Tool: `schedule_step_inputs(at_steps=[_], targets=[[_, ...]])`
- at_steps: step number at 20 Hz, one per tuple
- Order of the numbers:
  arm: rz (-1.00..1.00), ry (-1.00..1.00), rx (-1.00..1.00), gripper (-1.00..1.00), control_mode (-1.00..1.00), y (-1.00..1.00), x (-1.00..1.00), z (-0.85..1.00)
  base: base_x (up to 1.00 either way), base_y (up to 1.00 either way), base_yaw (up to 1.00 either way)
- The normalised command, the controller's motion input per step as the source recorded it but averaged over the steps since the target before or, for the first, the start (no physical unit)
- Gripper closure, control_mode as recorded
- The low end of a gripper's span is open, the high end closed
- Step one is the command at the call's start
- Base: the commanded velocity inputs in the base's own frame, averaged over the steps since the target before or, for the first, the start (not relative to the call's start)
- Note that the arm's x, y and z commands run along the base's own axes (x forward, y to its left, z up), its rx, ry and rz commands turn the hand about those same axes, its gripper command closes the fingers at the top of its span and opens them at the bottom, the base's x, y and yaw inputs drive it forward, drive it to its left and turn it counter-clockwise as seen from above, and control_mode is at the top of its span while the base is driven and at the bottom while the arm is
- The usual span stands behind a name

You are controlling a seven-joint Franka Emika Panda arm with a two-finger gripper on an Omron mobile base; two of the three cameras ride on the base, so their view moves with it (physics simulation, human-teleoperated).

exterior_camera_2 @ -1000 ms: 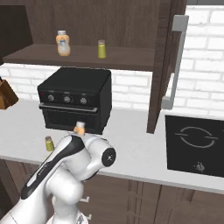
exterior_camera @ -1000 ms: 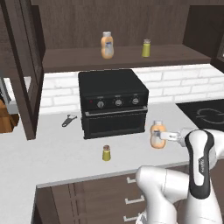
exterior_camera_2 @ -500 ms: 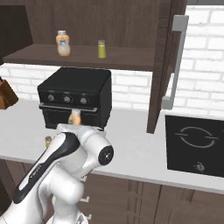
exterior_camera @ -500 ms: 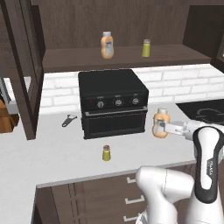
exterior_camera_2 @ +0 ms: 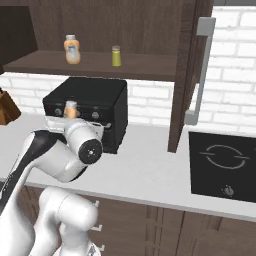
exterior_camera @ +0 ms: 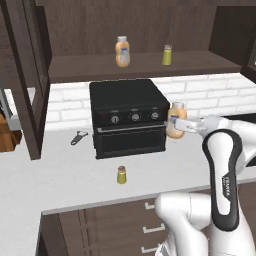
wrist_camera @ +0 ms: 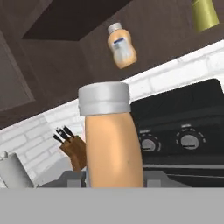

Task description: Put the shaker and condiment bottle from the counter next to their counterparts in the cabinet.

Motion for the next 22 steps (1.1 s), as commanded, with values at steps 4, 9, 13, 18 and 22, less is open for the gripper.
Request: schedule_step_inputs(at_steps=[4,9,13,18,22], targets=[[-0.3,-0.04,0.0,1.0,-1.0,0.12,-0.21,0.79,0.0,0.0,0.0],[-0.29,-0.01,-0.05,1.0,-1.0,0.28,-0.02,0.71,0.0,0.0,0.0],[-0.17,0.0,-0.06,1.0,-1.0,0.3,0.03,0.68,0.0,0.0,0.0],[-0.02,0.0,-0.02,1.0,-1.0,0.11,0.04,0.17,0.0,0.0,0.0],[0.0,0.0,0.0,1.0,-1.0,0.0,0.13,0.34,0.0,0.0,0.0]])
